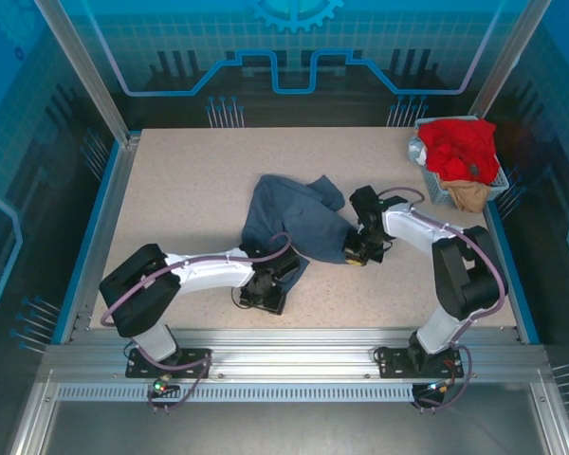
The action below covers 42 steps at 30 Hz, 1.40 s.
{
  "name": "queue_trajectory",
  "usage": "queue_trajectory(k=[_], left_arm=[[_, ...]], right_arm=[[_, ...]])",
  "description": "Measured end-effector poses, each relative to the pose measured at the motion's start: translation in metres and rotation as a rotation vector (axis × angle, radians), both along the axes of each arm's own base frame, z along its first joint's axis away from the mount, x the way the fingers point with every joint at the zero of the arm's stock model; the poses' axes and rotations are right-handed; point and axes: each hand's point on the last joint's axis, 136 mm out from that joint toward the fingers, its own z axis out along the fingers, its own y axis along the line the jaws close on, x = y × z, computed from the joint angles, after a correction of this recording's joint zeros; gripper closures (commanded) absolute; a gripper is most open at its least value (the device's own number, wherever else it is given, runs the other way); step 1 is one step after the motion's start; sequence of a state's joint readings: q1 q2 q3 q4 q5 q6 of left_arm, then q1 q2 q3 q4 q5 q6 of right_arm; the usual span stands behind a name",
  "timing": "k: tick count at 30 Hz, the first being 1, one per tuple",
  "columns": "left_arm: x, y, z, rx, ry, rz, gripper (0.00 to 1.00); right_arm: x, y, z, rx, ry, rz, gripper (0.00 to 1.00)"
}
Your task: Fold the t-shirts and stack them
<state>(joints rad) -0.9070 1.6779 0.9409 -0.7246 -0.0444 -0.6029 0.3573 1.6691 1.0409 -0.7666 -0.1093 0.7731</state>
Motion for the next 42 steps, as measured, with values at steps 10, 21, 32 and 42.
queue_trajectory(k=[10,21,32,42], left_arm=[[0.049,0.020,0.010,0.101,-0.170,0.125,1.00],[0.185,0.112,0.227,-0.230,-0.718,0.588,1.00],[0.204,0.182,0.420,-0.434,-1.210,0.727,1.00],[0.127,0.215,0.586,-0.597,-1.634,0.704,1.00]], right_arm=[[0.015,-0.006,0.037,0.039,-0.100,-0.022,1.00],[0.118,-0.027,0.236,0.142,-0.655,-0.099,1.00],[0.131,-0.063,0.371,0.201,-1.016,-0.133,1.00],[0.037,-0.087,0.494,0.251,-1.396,-0.149,1.00]])
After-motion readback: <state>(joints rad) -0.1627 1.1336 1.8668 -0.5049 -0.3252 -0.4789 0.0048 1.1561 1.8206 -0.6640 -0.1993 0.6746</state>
